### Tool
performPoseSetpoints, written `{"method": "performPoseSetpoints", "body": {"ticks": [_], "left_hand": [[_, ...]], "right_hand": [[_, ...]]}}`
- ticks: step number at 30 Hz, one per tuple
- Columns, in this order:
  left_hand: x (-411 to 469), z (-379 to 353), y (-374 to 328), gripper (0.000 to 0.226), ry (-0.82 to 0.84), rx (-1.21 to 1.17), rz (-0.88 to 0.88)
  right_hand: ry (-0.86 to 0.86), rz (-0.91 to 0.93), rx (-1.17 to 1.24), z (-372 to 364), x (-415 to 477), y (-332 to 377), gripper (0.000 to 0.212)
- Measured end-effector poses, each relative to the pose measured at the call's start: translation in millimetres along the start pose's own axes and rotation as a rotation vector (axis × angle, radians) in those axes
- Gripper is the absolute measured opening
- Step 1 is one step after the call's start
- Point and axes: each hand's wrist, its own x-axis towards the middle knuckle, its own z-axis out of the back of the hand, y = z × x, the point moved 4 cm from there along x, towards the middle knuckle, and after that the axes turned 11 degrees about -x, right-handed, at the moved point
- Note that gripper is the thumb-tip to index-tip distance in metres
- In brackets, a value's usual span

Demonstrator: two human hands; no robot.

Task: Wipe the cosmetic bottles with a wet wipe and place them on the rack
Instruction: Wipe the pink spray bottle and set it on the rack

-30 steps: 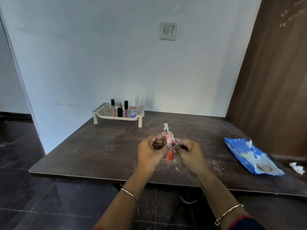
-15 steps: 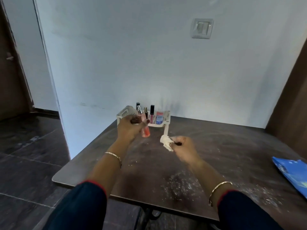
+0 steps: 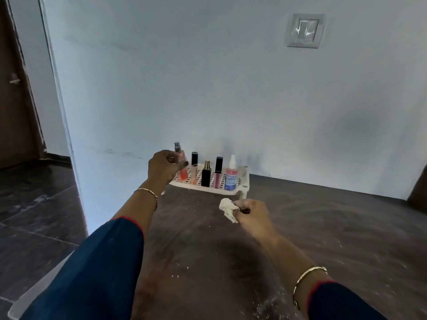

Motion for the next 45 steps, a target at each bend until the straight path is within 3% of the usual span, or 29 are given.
{"method": "performPoseSetpoints", "body": {"ticks": [12, 30, 39, 45], "left_hand": [[17.8, -19.1, 32.7, 0.040, 0.036, 0.160, -0.009], [1.0, -13.4, 15.9, 0.039, 0.031, 0.267, 0.047], [-34.8, 1.5, -11.1, 0.047, 0.069, 0.299, 0.071], [-99.9, -9.7, -47.3, 0.031, 0.195, 0.217, 0.072]], "right_hand": [[0.018, -0.049, 0.034, -6.4, 15.3, -21.7, 0.019], [0.030, -0.037, 0.102, 11.6, 2.9, -11.1, 0.019], [0.022, -0.074, 0.182, 35.5, -25.4, 9.3, 0.022], [-0.017, -0.110, 0.256, 73.6, -65.7, 26.7, 0.023]]}}
